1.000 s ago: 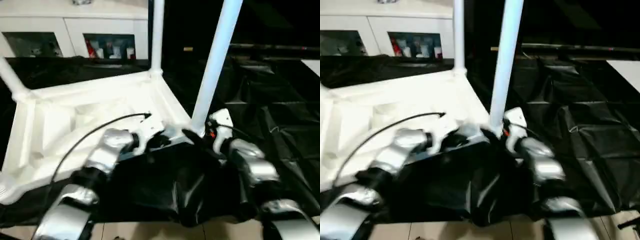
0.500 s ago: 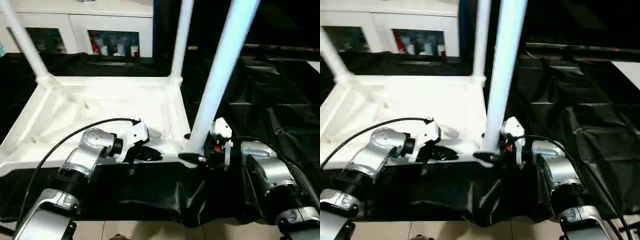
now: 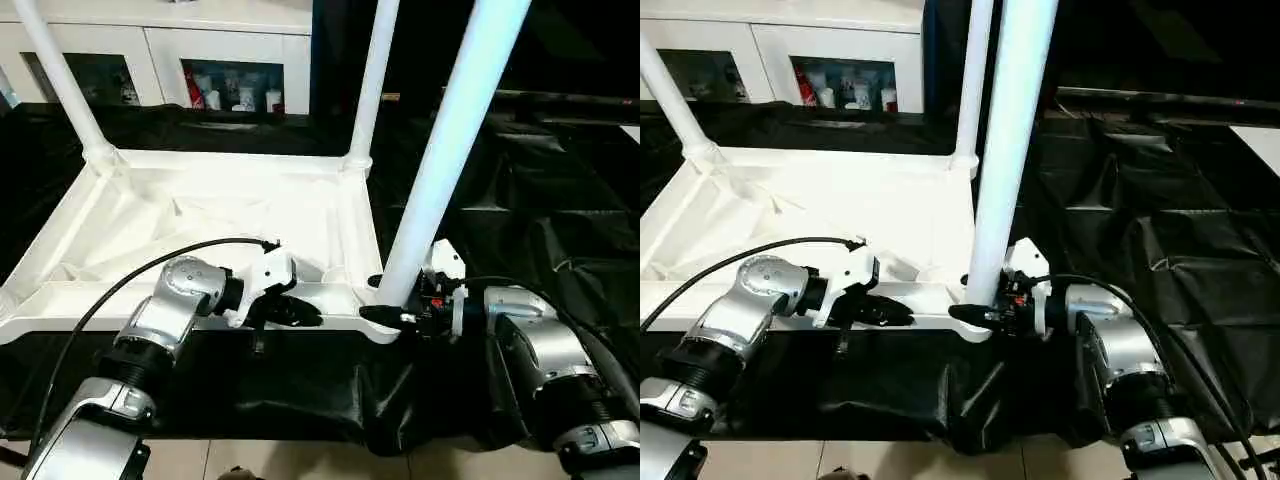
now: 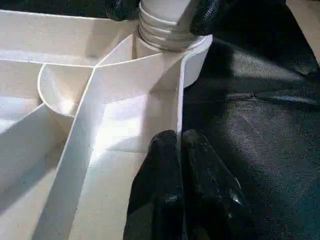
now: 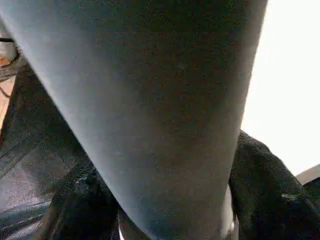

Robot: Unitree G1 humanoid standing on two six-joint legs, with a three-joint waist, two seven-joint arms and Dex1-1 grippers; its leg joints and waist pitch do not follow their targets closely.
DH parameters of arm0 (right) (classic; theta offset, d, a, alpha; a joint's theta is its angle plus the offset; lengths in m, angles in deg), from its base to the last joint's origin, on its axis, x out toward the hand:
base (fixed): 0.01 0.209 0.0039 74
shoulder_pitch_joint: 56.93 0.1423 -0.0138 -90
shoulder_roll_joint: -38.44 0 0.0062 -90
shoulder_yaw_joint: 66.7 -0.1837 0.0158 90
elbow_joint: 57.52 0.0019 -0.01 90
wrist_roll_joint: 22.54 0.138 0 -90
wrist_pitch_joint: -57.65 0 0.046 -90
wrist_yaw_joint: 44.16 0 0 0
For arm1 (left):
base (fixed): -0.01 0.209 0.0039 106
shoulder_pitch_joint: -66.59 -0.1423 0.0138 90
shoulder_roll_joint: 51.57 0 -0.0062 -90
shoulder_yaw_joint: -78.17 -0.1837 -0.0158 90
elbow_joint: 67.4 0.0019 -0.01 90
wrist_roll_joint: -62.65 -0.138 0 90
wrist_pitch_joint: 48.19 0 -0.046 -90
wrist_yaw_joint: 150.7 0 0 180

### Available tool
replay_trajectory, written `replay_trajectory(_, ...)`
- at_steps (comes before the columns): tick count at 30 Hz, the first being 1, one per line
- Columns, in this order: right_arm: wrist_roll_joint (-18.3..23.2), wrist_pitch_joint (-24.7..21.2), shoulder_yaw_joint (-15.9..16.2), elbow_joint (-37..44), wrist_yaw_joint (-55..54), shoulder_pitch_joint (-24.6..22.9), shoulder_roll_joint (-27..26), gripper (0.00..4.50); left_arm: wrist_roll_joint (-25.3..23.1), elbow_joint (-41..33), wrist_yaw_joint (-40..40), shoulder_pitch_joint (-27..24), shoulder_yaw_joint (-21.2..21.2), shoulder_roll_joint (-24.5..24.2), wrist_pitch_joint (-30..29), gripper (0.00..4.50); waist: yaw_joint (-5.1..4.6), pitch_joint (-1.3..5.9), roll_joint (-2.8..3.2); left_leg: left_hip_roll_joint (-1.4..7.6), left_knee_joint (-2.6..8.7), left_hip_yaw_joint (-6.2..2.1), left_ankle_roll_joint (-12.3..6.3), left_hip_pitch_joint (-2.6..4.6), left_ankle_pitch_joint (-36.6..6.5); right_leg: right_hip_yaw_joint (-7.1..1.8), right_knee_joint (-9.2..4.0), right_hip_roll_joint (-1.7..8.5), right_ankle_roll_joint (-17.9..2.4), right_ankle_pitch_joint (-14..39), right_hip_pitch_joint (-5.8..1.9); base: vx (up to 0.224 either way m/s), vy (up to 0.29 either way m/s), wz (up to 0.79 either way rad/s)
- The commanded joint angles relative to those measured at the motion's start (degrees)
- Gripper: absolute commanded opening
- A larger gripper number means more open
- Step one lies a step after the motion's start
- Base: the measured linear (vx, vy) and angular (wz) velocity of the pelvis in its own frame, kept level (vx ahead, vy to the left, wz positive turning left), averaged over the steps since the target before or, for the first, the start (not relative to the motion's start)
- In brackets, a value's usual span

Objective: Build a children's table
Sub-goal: Rotate leg to tighten

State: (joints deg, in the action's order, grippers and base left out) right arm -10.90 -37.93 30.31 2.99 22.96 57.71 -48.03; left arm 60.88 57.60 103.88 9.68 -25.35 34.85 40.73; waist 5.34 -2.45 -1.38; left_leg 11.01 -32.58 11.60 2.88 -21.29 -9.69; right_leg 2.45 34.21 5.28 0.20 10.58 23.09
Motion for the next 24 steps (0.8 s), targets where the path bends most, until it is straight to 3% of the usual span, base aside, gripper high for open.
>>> replay_trajectory(1, -2.4, 0.1, 1.7, -2.6, -5.1, -0.9, -2.3, 2.56, 0.0, 1.6, -8.8, 1.1, 1.4, 2.6, -0.3, 0.0, -0.22, 3.07, -0.79, 2.43, 3.45, -0.71, -2.97, 0.88, -12.0, -1.85, -3.67, 2.93, -12.9, 11.4, -2.0, 0.0, 0.0, 0.0)
replay_trajectory(3, -3.3, 0.0, 0.8, -4.7, -9.7, -0.4, -3.8, 2.55, -0.8, 2.4, -11.9, 1.6, 1.7, 3.7, -0.9, 0.0, -0.52, 2.81, -0.59, 2.34, 3.86, -1.05, -1.09, 1.09, -16.0, -1.88, -4.41, 3.18, -11.2, 18.2, -1.95, 0.0, 0.0, 0.0)
replay_trajectory(5, -4.5, -0.1, -0.8, -8.3, -18.1, 0.8, -6.7, 2.54, -1.5, 3.7, -16.6, 2.4, 2.1, 6.1, -1.3, 0.0, -0.99, 2.58, -0.53, 2.36, 4.12, -1.11, 0.11, 1.29, -18.2, -1.95, -4.8, 3.13, -10.4, 21.4, -1.52, 0.0, 0.0, 0.0)
replay_trajectory(6, -5.1, -0.4, -2.3, -11.3, -25.3, 2.0, -9.3, 2.53, -2.2, 4.9, -20.6, 3.1, 2.2, 8.3, -1.4, 0.0, -1.22, 2.7, -0.61, 2.24, 4.23, -1.49, 1.26, 1.28, -19.6, -1.84, -4.91, 3.29, -9.3, 24.2, -1.72, 0.0, 0.0, 0.0)
replay_trajectory(8, -5.1, -1.1, -3.4, -13.3, -29.9, 3.1, -11.0, 2.53, -2.9, 5.8, -23.7, 3.7, 2.2, 9.8, -1.5, 0.0, -1.64, 2.75, -0.68, 2.18, 4.33, -1.59, 1.89, 1.45, -20.6, -1.83, -5.25, 3.24, -8.2, 25.7, -1.48, 0.0, 0.0, 0.0)
replay_trajectory(9, -4.7, -2.2, -5.0, -16.6, -36.8, 5.2, -13.8, 2.53, -3.9, 7.5, -29.0, 5.0, 2.2, 12.7, -2.0, 0.0, -2.18, 2.67, -0.35, 2.13, 4.31, -1.59, 2.08, 1.59, -21.8, -1.91, -5.42, 3.1, -8.2, 25.8, -1.15, 0.0, 0.0, 0.0)
replay_trajectory(12, -4.3, -2.4, -5.8, -18.5, -40.4, 7.0, -16.1, 2.53, -4.2, 8.4, -32.2, 5.8, 2.1, 15.0, -2.6, 0.0, -2.14, 2.82, -0.38, 1.93, 4.09, -1.46, 1.28, 1.64, -21.6, -1.96, -5.62, 3.09, -8.1, 25.3, -1.17, 0.0, 0.0, 0.0)
replay_trajectory(16, -5.0, 1.4, -5.3, -20.0, -40.3, 9.6, -18.8, 2.53, -4.6, 8.7, -31.8, 6.4, 1.1, 17.0, -2.6, 0.0, -2.02, 3.03, -0.42, 1.91, 3.99, -1.29, -0.21, 1.08, -19.2, -1.98, -5.22, 2.99, -8.7, 20.6, -1.54, 0.0, 0.0, 0.0)
replay_trajectory(17, -4.8, 2.7, -5.3, -20.0, -39.3, 9.7, -18.9, 3.08, -4.7, 8.8, -31.3, 6.5, 1.0, 16.9, -2.5, 0.0, -1.99, 3.05, -0.44, 1.89, 3.97, -1.28, -0.47, 0.99, -18.7, -1.95, -5.15, 2.98, -8.9, 19.9, -1.64, 0.0, 0.0, 0.0)
replay_trajectory(24, -3.8, 4.7, -3.1, -16.8, -27.4, 8.8, -15.7, 3.68, -3.7, 7.5, -24.4, 5.4, 0.7, 13.3, -1.6, 0.0, -1.88, 3.07, -0.43, 2.0, 3.83, -1.09, -2.49, 0.74, -16.1, -1.88, -4.62, 2.9, -10.6, 14.8, -2.01, 0.0, 0.0, 0.0)
